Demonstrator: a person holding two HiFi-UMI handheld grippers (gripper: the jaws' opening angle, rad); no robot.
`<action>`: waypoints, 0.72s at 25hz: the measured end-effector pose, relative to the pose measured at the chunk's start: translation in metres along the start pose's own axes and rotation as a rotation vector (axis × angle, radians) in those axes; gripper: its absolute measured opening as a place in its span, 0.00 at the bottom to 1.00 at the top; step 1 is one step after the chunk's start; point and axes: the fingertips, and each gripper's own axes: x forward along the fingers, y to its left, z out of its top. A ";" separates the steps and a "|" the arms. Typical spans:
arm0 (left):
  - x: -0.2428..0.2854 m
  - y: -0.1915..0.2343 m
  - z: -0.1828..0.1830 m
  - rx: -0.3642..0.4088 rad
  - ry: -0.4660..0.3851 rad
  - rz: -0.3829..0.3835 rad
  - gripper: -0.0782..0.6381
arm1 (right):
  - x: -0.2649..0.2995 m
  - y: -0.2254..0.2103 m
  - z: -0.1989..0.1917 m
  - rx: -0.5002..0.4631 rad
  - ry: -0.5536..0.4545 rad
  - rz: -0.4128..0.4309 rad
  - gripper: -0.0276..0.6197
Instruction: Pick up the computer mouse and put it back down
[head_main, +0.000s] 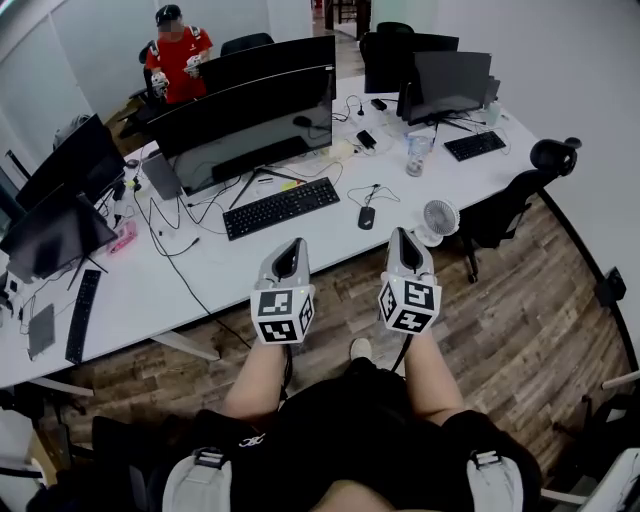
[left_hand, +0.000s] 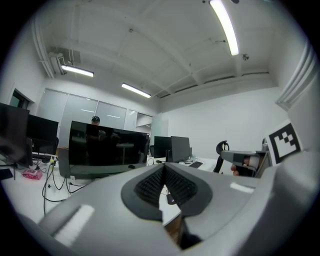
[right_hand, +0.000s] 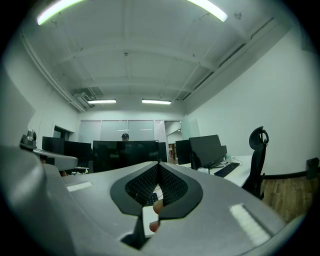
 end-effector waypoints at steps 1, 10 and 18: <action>0.012 -0.001 0.002 -0.003 0.001 0.000 0.18 | 0.012 -0.006 0.001 0.000 0.001 0.000 0.05; 0.122 -0.010 0.024 -0.006 -0.002 0.006 0.18 | 0.118 -0.060 0.007 0.000 0.017 0.022 0.05; 0.192 -0.007 0.036 0.005 -0.008 0.051 0.18 | 0.188 -0.080 0.006 0.002 0.046 0.085 0.05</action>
